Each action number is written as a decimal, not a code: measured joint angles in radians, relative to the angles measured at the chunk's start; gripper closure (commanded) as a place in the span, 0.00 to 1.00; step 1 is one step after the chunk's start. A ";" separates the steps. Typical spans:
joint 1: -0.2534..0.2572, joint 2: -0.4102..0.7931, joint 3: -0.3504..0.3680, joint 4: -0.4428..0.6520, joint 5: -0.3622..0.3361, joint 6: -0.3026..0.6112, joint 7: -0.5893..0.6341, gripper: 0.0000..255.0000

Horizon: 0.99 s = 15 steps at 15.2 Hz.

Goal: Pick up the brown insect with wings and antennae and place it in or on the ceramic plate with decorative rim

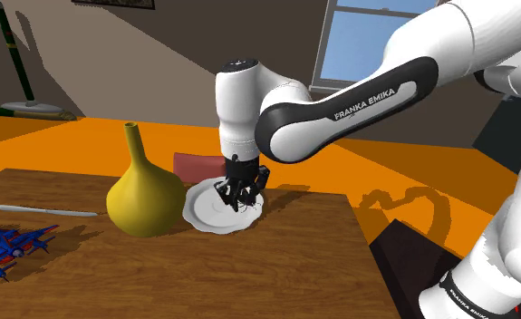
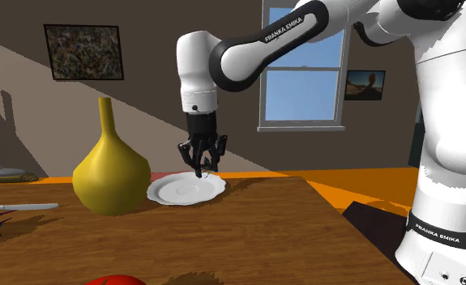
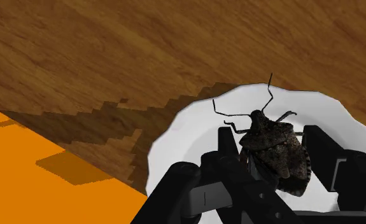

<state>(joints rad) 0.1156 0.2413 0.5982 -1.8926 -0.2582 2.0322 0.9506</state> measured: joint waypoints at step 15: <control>0.068 0.357 -0.090 0.424 -0.148 -0.096 -0.046 1.00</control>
<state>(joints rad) 0.1838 0.5985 0.5078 -1.4688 -0.4061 1.9359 0.9050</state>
